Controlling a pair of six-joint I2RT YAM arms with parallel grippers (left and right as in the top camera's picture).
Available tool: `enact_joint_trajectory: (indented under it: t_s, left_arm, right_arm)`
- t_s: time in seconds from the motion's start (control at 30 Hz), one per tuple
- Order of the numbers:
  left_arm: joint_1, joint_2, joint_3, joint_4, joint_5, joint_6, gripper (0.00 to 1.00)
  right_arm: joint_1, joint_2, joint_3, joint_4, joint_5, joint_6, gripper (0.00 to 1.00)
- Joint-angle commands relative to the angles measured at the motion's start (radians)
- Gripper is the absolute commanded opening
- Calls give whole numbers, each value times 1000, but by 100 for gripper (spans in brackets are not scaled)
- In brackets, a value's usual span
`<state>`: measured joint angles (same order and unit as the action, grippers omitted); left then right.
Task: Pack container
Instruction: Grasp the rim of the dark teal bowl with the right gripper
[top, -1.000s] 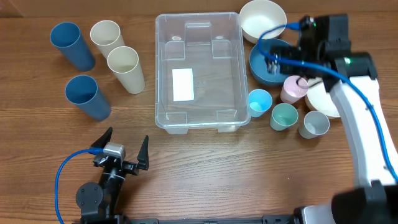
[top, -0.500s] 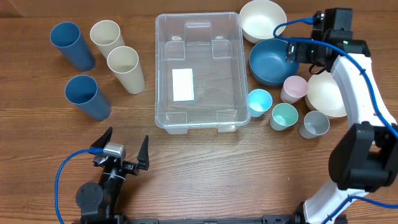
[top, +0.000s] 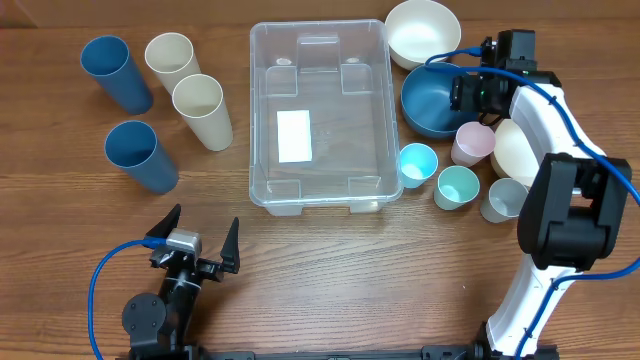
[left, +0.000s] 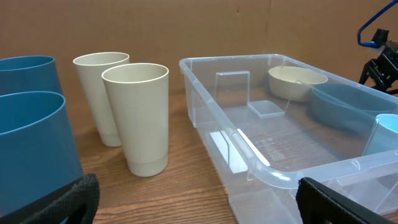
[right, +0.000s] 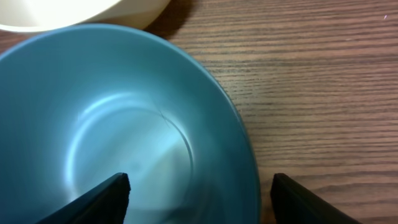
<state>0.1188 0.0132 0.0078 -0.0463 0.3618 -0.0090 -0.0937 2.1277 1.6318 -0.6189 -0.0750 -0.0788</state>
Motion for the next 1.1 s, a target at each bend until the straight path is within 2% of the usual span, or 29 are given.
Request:
enact_joint_trajectory:
  t_s: [0.0,0.1,0.2,0.23,0.43,0.53,0.73,0.93,1.07]
  left_arm:
    - [5,-8,-3,-1,-3,-14,100]
    - [5,-8,-3,-1,-3,-14,100]
    - [5,-8,-3,-1,-3,-14,100]
    - [5,-8,-3,-1,-3,-14,100]
    - [5,-8,-3,-1,-3,-14,100]
    - [5,-8,-3,-1,-3,-14,100]
    - [5,-8,-3,-1,-3,-14,100]
    - [5,-8,-3,-1,-3,-14,100]
    - [5,-8,-3,-1,-3,-14,100]
  right_arm:
    - [0,42,23,20,-5,0,71]
    - [-1,42,23,35,-5,0,64]
    - [-1,42,23,46,-5,0,54]
    - [-1,42,23,46,-5,0,48]
    - [-1,42,23,50,-5,0,33]
    - [0,42,23,52,-6,0,20]
    - [0,42,23,59,-9,4,4]
    - [0,42,51,56,-43,36,4]
    - [0,42,138,-36,-61,49,4]
